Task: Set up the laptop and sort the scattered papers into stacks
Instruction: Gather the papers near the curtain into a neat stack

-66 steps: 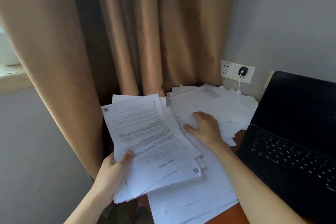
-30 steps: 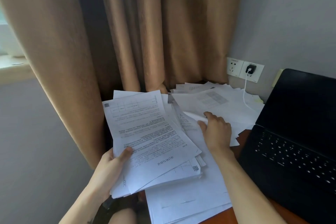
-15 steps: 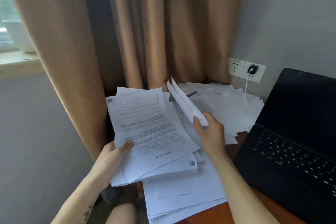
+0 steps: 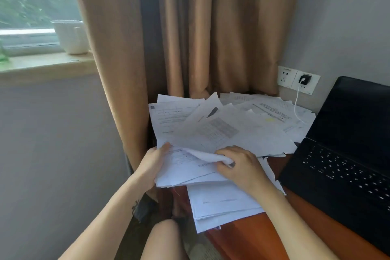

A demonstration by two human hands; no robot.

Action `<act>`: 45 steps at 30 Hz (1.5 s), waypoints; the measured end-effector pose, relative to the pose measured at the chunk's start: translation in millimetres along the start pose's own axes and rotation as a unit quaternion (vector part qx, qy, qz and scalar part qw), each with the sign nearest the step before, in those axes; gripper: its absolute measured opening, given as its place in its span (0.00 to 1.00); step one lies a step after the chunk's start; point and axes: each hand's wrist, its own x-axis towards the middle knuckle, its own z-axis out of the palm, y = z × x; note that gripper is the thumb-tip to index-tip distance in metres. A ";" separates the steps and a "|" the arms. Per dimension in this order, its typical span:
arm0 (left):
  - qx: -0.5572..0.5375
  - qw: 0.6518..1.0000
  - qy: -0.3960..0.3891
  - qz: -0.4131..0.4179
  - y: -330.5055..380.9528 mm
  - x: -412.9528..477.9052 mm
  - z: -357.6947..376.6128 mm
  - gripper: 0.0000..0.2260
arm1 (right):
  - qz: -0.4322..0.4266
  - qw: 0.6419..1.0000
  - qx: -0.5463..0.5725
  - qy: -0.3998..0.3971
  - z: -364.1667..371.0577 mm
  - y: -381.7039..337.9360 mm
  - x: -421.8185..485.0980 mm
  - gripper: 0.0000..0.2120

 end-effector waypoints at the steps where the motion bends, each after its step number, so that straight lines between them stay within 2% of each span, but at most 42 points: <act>1: -0.011 1.000 0.005 0.001 0.9 -0.8 -0.6 0.15 | -0.014 1.000 -0.020 -0.015 -1.5 -1.8 -2.9 0.07; 4: -0.087 0.996 0.007 -0.003 4.7 -1.4 0.8 0.20 | -0.057 0.996 -0.052 -0.048 -6.3 -2.8 -13.4 0.07; 6: -0.112 0.994 0.000 -0.004 5.1 -0.2 1.4 0.26 | -0.017 0.997 -0.001 -0.081 -11.6 -3.9 -19.4 0.09; 7: -0.116 0.993 0.003 -0.001 4.3 1.2 0.7 0.27 | 0.027 0.993 0.036 -0.111 -14.8 -3.8 -21.2 0.14; 9: -0.095 0.995 -0.001 0.000 3.4 3.1 0.0 0.23 | 0.102 0.974 0.113 -0.166 -19.9 -0.5 -23.5 0.27; 11: -0.038 0.999 -0.011 -0.010 1.1 4.1 0.3 0.15 | 0.126 0.963 0.170 -0.164 -21.3 6.4 -26.3 0.30; 14: 0.002 0.999 -0.008 -0.035 -3.8 7.7 -1.9 0.11 | 0.163 0.965 0.191 -0.073 -15.1 8.9 -27.5 0.25; 16: -0.004 0.999 -0.002 -0.047 -4.0 10.0 -2.6 0.12 | 0.170 0.979 0.112 0.025 -8.1 11.0 -30.3 0.19; 18: -0.019 0.999 0.003 -0.046 -3.9 12.3 -3.9 0.16 | 0.187 0.977 0.024 0.100 -4.0 15.6 -32.2 0.16; 21: -0.019 0.999 0.000 -0.040 -3.7 9.8 -2.9 0.17 | 0.268 0.951 -0.055 0.140 -5.4 21.2 -34.3 0.14; 24: -0.012 0.999 -0.008 -0.030 0.0 0.5 -1.7 0.16 | 0.304 0.941 -0.107 0.101 -6.1 15.9 -35.8 0.22; 28: -0.025 0.999 -0.003 -0.022 5.8 -10.8 1.1 0.13 | 0.285 0.950 -0.129 0.017 -10.9 7.8 -31.1 0.31; 31: -0.056 0.998 -0.004 -0.028 9.9 -12.5 -3.2 0.18 | 0.287 0.956 -0.055 -0.012 -20.9 -0.6 -27.4 0.29; 34: -0.062 0.996 -0.036 -0.051 15.1 -13.3 -9.3 0.23 | 0.316 0.947 0.030 -0.041 -28.3 2.0 -21.6 0.28; 41: 0.004 0.999 -0.028 -0.038 7.9 -10.9 -0.3 0.11 | 0.278 0.944 0.116 -0.136 -32.8 28.7 -8.5 0.24; 45: -0.012 0.999 -0.026 -0.044 4.6 -10.8 -3.9 0.13 | 0.249 0.943 0.137 -0.173 -39.2 40.4 0.1 0.22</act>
